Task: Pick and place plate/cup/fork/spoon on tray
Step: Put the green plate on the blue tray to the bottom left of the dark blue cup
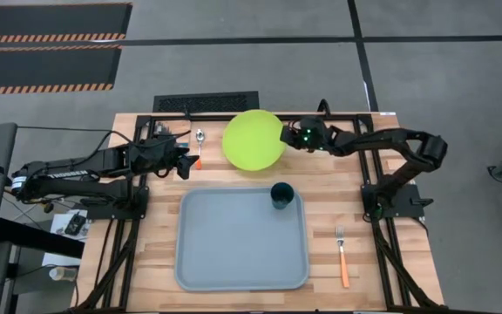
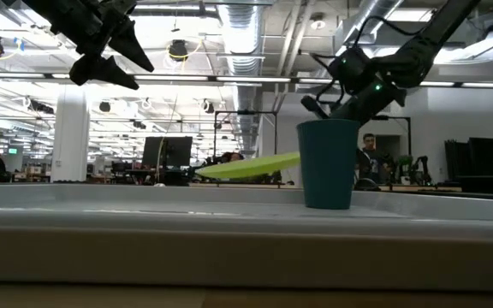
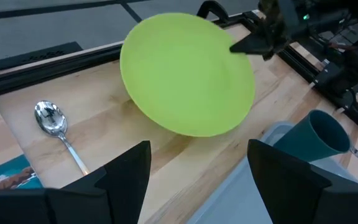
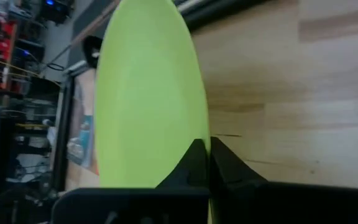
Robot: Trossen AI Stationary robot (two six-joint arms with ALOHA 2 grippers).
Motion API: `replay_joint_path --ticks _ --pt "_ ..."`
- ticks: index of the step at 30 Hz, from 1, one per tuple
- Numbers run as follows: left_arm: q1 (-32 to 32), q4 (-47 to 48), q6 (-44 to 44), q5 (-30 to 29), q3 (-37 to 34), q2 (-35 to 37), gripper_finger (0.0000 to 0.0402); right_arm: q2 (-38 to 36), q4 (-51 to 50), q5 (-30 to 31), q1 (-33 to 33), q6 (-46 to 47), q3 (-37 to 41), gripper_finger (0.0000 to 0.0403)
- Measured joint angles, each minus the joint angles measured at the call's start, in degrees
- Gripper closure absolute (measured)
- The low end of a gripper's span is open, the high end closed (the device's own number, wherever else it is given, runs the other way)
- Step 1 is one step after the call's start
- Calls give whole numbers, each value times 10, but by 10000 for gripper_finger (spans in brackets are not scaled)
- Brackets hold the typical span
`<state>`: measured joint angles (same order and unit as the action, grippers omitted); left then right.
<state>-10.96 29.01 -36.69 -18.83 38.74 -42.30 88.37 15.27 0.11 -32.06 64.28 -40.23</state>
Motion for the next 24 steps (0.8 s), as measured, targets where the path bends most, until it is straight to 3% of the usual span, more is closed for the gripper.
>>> replay_joint_path --ticks 15,24 --pt "0 0 -4 0 0 0 148 -127 7 0 9 -2 0 400" --pt "0 0 -4 0 0 0 148 -217 3 0 78 -31 -1 400"
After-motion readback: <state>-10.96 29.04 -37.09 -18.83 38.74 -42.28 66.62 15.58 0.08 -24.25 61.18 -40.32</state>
